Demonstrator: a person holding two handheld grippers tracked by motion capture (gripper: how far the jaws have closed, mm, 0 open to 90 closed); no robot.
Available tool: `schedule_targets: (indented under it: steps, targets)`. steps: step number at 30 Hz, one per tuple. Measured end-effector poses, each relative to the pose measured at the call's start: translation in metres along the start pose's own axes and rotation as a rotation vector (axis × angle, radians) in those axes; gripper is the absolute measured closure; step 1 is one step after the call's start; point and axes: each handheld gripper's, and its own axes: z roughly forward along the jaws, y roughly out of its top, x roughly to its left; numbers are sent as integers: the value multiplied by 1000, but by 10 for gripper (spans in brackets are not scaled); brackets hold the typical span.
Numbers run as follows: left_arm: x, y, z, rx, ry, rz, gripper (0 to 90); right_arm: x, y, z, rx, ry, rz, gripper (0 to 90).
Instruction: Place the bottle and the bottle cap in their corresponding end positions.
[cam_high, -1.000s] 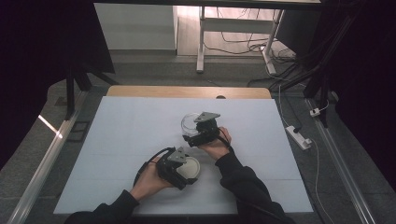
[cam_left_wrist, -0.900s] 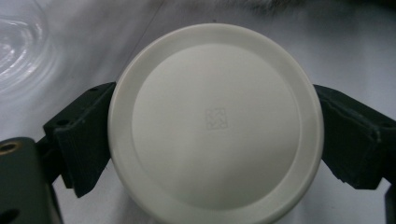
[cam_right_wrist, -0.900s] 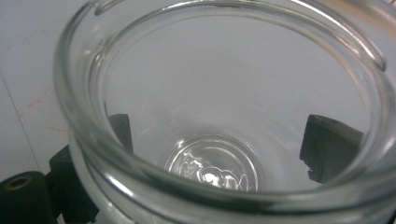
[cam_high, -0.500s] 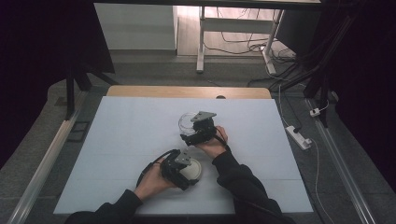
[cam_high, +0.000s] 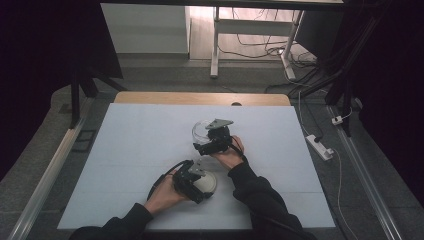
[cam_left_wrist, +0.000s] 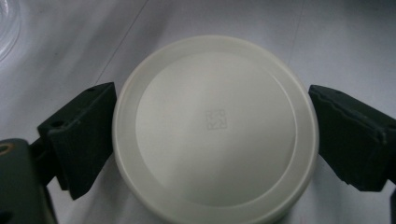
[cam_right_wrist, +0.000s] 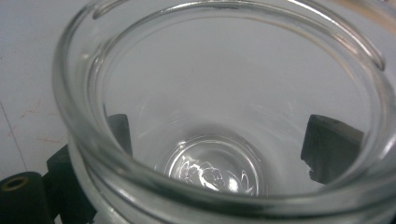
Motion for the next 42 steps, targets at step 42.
schedule_targets:
  steps: [42]
  targets:
    - [6, -35, -62, -146, -17, -156, 0, 10, -11, -53, -6, 33, 28, 0]
